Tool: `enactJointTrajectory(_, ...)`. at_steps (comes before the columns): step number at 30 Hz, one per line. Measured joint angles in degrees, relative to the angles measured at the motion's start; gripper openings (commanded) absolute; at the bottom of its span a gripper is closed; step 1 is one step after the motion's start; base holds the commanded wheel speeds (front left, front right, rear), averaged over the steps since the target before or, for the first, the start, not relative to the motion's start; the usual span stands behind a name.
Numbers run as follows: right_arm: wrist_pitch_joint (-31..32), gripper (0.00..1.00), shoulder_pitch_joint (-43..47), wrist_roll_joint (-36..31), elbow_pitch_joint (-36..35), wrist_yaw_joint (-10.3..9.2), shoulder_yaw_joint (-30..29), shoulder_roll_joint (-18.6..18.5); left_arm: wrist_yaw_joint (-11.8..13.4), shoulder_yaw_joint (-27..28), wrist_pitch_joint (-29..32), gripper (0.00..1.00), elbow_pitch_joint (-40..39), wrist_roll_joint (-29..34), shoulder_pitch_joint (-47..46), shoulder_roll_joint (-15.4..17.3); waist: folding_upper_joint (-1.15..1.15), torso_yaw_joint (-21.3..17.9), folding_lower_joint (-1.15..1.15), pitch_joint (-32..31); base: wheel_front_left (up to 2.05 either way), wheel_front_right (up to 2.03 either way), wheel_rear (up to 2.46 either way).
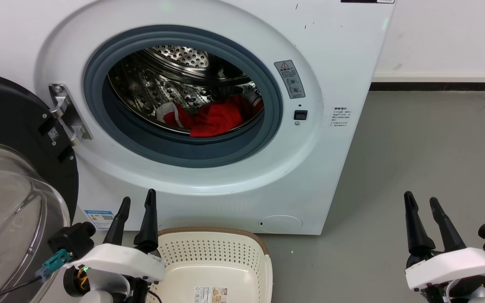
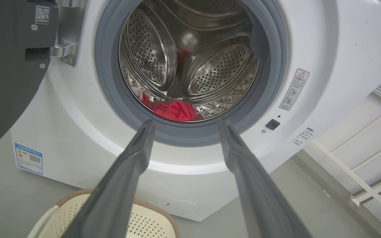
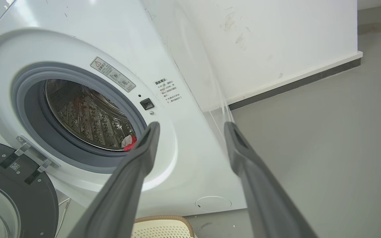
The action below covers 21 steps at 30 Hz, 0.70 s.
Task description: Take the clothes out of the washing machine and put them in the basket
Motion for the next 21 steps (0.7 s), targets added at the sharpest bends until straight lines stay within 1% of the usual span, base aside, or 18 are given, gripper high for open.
enactJointTrajectory(6,0.0,1.0,0.2,-4.1,-0.9,0.0,-0.3,0.0,1.0,-0.7,-1.0,1.0,0.1,4.1,-0.6,0.5,0.0,0.2,0.0,0.1,0.0,0.0,0.0)
enactJointTrajectory(21,0.2,1.0,1.0,-13.9,-2.9,0.01,-0.7,0.0,2.4,-2.1,-3.2,1.0,1.2,12.8,-1.7,1.5,0.0,0.3,0.0,0.6,0.0,0.0,0.0)
